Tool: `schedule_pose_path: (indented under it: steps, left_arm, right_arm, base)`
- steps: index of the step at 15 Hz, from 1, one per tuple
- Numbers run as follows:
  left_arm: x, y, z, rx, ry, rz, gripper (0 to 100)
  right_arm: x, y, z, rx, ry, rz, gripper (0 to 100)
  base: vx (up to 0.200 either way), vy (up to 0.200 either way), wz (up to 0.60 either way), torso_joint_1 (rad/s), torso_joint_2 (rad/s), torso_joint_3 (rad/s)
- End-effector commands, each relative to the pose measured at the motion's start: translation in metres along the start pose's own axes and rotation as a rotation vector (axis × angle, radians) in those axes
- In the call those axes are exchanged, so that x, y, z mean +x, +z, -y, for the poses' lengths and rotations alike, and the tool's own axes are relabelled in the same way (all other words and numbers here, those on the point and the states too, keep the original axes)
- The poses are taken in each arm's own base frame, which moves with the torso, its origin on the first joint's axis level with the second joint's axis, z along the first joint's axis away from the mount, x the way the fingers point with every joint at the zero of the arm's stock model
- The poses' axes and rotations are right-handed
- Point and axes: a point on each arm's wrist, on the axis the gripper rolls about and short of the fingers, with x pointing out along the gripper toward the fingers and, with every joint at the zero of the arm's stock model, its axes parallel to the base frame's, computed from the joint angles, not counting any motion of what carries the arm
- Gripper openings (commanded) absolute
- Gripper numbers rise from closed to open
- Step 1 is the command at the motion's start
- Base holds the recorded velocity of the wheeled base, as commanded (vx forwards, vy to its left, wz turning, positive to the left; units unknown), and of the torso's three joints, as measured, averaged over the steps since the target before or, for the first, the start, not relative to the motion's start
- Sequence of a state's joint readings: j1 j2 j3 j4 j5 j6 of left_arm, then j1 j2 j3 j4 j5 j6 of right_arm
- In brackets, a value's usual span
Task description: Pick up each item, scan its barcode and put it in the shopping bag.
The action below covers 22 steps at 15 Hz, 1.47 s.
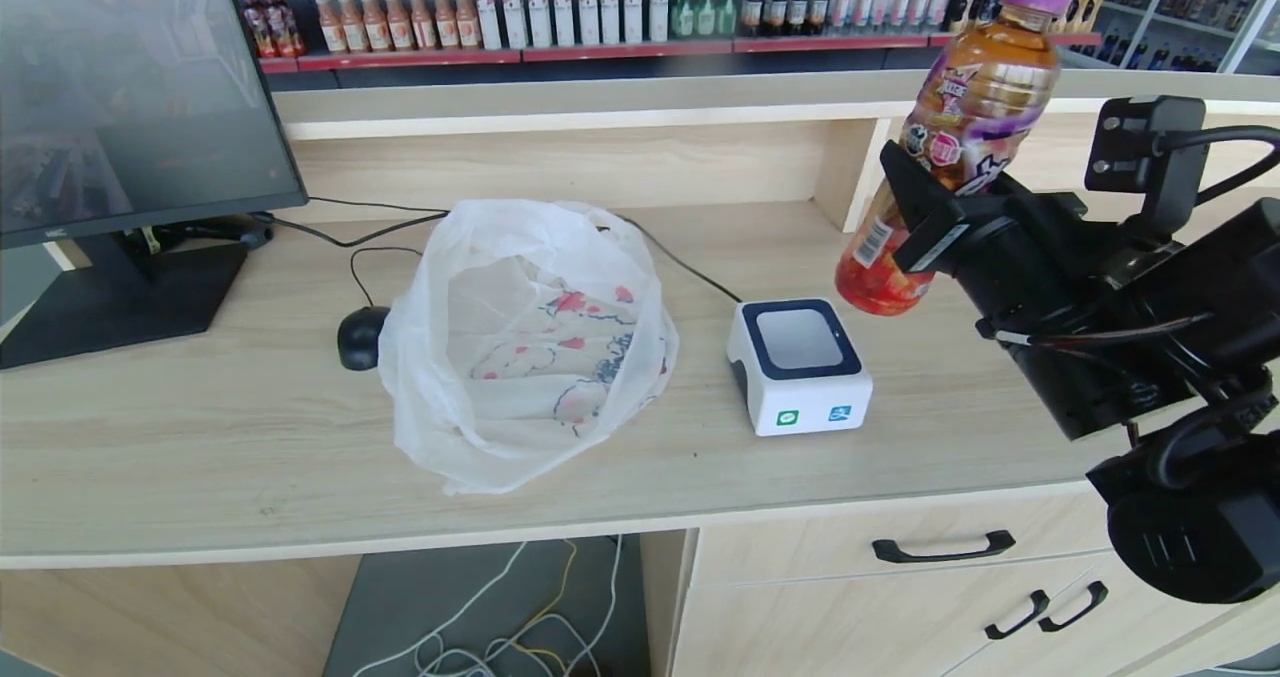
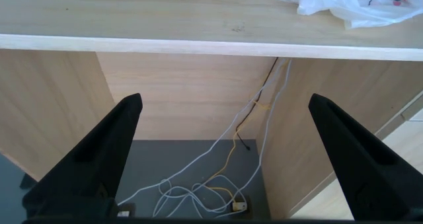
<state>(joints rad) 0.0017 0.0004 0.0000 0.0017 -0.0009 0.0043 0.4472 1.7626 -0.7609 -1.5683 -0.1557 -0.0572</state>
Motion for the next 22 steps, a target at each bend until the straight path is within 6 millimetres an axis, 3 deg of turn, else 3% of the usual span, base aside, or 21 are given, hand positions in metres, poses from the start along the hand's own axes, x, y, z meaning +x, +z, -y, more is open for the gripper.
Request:
schedule_pose_path:
  steps: [1, 8, 15, 22]
  left_arm:
    - [0.000, 0.000, 0.000, 0.000, 0.001, 0.001, 100]
    - [0.000, 0.000, 0.000, 0.000, 0.001, 0.001, 100]
    - [0.000, 0.000, 0.000, 0.002, 0.001, 0.001, 100]
    - [0.000, 0.000, 0.000, 0.002, 0.001, 0.001, 100]
  right_arm:
    - [0.001, -0.003, 0.000, -0.003, -0.004, -0.005, 0]
    - [0.001, -0.002, 0.000, -0.002, -0.003, -0.004, 0]
    - [0.000, -0.005, -0.002, 0.001, 0.004, -0.013, 0]
    - [-0.021, -0.013, -0.036, 0.037, 0.121, -0.084, 0]
  base:
    - [0.000, 0.200, 0.00, 0.002, 0.00, 0.002]
    - [0.000, 0.200, 0.00, 0.004, 0.01, 0.004]
    - [0.000, 0.000, 0.00, 0.000, 0.00, 0.000]
    - [0.000, 0.000, 0.00, 0.000, 0.00, 0.000]
